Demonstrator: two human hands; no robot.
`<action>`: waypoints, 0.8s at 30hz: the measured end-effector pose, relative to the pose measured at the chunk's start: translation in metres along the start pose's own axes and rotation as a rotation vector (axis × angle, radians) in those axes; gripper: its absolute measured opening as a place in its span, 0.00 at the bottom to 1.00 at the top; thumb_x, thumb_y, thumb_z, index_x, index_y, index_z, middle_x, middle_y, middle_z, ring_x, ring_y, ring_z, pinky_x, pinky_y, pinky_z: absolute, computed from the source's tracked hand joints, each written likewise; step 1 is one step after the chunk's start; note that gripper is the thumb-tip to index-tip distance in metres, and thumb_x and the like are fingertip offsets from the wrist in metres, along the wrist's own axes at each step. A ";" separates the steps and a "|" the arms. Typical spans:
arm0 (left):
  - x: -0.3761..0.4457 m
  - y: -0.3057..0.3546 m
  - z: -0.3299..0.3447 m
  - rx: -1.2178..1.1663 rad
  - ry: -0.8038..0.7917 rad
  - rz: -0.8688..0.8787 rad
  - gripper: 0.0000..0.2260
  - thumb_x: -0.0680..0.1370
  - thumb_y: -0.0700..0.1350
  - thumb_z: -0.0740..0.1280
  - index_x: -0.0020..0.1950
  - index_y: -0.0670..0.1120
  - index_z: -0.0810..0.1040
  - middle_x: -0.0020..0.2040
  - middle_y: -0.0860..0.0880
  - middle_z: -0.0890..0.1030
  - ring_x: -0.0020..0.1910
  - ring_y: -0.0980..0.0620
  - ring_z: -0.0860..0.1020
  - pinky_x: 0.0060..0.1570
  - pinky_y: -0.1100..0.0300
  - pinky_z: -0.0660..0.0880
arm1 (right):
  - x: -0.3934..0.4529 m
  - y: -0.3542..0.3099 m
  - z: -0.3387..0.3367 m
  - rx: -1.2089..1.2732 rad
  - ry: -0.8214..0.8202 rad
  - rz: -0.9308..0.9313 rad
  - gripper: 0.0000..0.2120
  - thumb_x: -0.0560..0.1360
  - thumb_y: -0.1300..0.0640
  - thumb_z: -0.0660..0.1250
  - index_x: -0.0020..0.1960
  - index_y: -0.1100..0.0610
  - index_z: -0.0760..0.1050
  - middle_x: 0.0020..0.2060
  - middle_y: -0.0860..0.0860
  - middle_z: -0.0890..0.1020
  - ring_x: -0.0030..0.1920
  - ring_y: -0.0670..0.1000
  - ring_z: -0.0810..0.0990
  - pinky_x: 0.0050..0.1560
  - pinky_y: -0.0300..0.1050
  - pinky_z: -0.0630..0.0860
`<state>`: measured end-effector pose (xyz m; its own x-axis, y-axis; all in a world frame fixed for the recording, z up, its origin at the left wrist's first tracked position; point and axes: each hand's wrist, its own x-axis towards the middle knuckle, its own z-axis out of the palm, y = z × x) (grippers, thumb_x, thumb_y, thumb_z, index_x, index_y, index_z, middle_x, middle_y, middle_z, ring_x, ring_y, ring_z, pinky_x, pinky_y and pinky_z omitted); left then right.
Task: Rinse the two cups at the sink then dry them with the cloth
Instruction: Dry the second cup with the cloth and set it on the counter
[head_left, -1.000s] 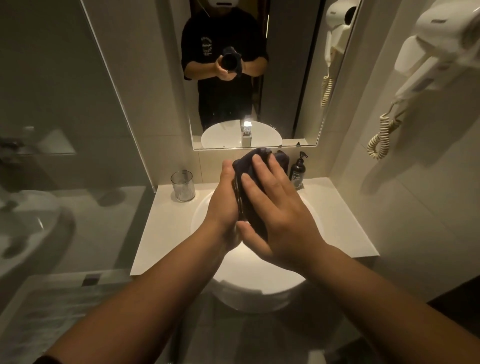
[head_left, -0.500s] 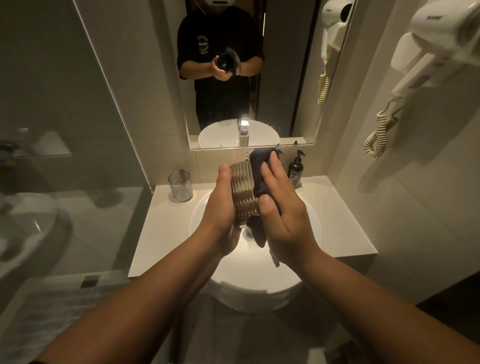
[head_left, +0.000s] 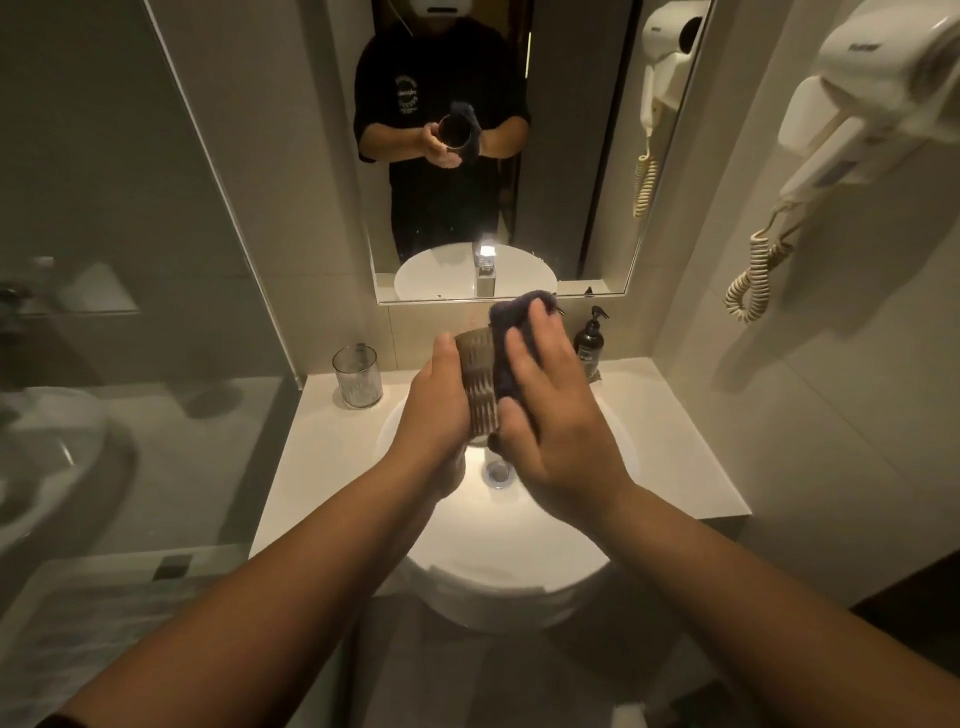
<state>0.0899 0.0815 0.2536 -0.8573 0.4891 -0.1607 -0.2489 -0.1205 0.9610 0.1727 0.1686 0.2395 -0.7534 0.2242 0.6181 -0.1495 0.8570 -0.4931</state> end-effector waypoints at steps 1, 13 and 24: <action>-0.001 -0.001 0.001 -0.035 -0.032 -0.003 0.25 0.84 0.62 0.47 0.54 0.52 0.82 0.47 0.49 0.88 0.49 0.53 0.86 0.58 0.48 0.80 | 0.000 0.000 0.000 -0.102 -0.013 -0.091 0.26 0.79 0.54 0.56 0.75 0.61 0.60 0.76 0.58 0.57 0.77 0.57 0.51 0.74 0.56 0.57; -0.004 -0.002 0.005 -0.131 -0.132 -0.016 0.28 0.82 0.66 0.47 0.57 0.55 0.83 0.54 0.49 0.87 0.55 0.51 0.85 0.58 0.52 0.78 | -0.002 0.000 0.000 0.053 0.079 -0.125 0.24 0.77 0.56 0.55 0.72 0.62 0.64 0.75 0.56 0.58 0.77 0.55 0.52 0.75 0.55 0.57; 0.010 0.009 -0.006 -0.171 -0.172 -0.064 0.36 0.79 0.71 0.47 0.70 0.47 0.76 0.66 0.39 0.80 0.65 0.41 0.79 0.69 0.41 0.72 | 0.014 -0.005 -0.006 0.510 0.072 0.219 0.27 0.78 0.56 0.53 0.77 0.54 0.55 0.77 0.49 0.57 0.76 0.43 0.55 0.75 0.51 0.59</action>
<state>0.0765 0.0798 0.2598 -0.7515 0.6387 -0.1652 -0.3852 -0.2216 0.8958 0.1672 0.1706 0.2543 -0.7587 0.4179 0.4998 -0.2993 0.4577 -0.8372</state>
